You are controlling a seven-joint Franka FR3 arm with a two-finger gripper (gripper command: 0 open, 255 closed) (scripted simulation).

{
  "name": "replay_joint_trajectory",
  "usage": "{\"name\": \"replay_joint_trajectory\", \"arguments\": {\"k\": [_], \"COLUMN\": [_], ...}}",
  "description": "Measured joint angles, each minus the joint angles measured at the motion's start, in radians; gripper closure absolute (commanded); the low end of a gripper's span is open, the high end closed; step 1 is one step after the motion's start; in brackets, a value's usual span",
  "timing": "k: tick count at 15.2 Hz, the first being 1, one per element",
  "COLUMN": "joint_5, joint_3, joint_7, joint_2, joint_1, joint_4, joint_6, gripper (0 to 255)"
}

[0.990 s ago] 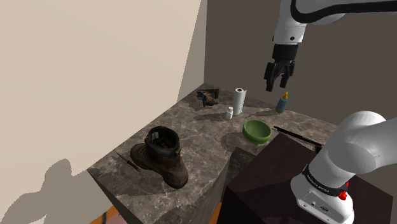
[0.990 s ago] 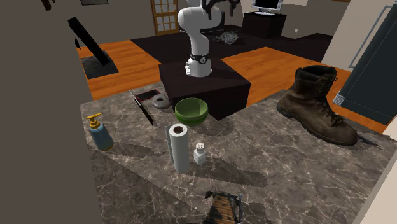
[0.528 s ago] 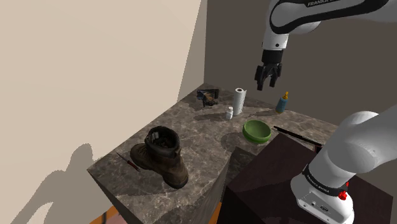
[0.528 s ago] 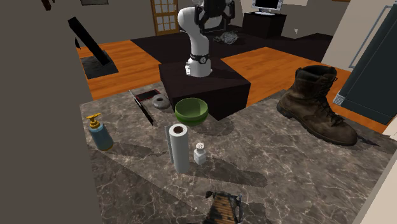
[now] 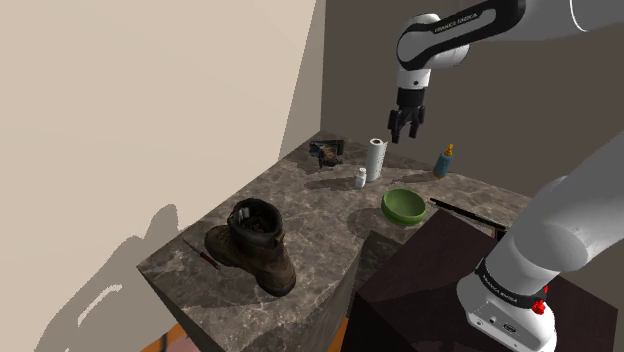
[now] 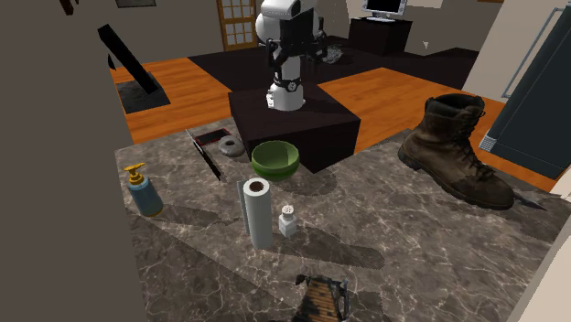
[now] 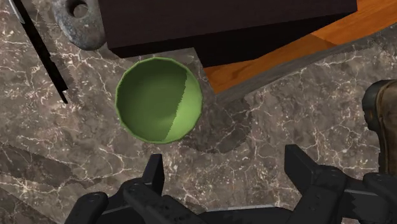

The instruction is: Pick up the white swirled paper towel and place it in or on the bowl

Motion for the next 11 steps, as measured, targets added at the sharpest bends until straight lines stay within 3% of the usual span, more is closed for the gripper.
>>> {"name": "replay_joint_trajectory", "arguments": {"k": [11], "joint_5": [0.081], "joint_3": [-0.054], "joint_7": [-0.181], "joint_2": [0.442], "joint_1": [-0.058], "joint_4": [0.345], "joint_6": [0.070], "gripper": [0]}}
